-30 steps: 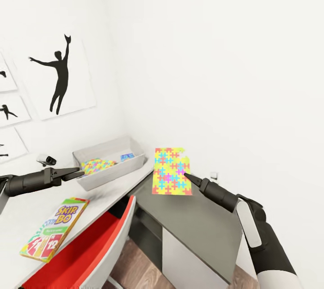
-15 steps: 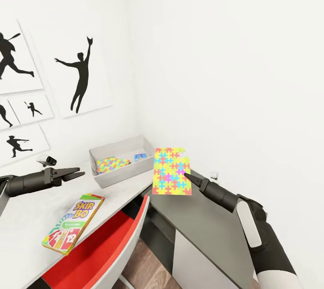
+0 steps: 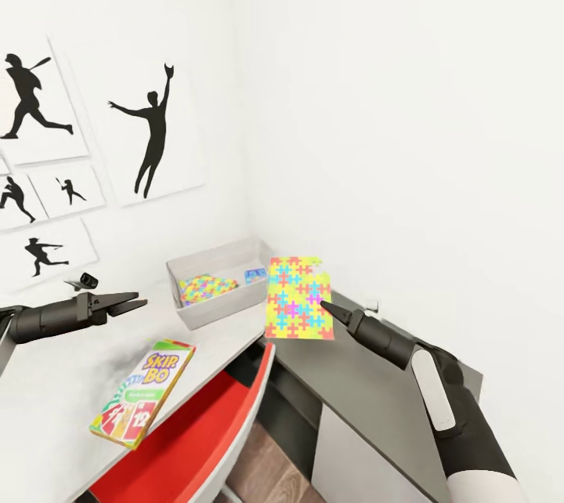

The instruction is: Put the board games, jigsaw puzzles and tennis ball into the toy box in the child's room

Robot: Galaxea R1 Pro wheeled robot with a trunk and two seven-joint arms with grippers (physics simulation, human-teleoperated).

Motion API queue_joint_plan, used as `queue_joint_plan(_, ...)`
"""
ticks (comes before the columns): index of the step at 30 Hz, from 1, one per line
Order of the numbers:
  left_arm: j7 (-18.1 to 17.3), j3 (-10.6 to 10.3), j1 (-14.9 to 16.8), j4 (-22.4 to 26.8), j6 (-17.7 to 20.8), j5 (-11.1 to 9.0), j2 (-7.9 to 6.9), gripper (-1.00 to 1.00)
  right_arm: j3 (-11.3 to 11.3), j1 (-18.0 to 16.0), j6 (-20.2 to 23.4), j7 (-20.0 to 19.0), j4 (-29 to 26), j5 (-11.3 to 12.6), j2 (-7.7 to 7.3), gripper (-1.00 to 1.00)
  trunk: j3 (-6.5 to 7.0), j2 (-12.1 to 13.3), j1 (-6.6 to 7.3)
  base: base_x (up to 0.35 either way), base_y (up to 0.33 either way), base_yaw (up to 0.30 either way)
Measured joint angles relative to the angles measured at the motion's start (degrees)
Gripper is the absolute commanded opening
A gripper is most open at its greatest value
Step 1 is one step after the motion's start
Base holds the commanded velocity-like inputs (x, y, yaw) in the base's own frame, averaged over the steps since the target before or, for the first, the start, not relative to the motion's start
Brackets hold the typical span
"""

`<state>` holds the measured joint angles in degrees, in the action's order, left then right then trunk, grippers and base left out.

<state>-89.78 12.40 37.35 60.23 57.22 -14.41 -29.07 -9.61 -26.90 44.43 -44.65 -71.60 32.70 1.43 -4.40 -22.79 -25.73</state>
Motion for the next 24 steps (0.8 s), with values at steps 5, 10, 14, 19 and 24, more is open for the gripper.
queue_joint_plan(5, 0.01, 0.01, -0.05, -0.01, 0.00, -0.03, -0.01, 1.00, 0.00, 0.00, 0.00, 0.00, -0.01, -0.03, 0.01, -1.00, 0.00, 0.00, 0.01, 0.241, 0.129, 0.237)
queue_joint_plan(10, 0.01, 0.02, -0.26, -0.01, 0.00, -0.03, 0.04, 1.00, -0.03, -0.02, -0.01, 0.00, -0.01, -0.05, 0.01, -1.00, 0.00, 0.00, 0.01, 0.250, 0.016, 0.284)
queue_joint_plan(14, 0.00, 0.05, -0.30, -0.01, 0.00, -0.01, 0.07, 1.00, -0.07, -0.02, -0.02, -0.01, -0.01, -0.05, 0.00, -1.00, 0.00, 0.00, 0.01, 0.241, 0.112, 0.289)
queue_joint_plan(19, 0.00, 0.08, -0.31, 0.00, 0.00, -0.01, 0.08, 1.00, -0.08, 0.00, -0.03, -0.05, 0.04, -0.07, 0.00, -1.00, 0.00, 0.01, -0.02, 0.072, 0.211, 0.179)
queue_joint_plan(24, 0.00, 0.10, -0.31, -0.02, -0.40, -0.03, 0.08, 1.00, -0.09, -0.02, 0.01, -0.07, 0.06, 0.00, 0.01, -1.00, 0.00, 0.01, -0.02, 0.007, 0.038, 0.022)
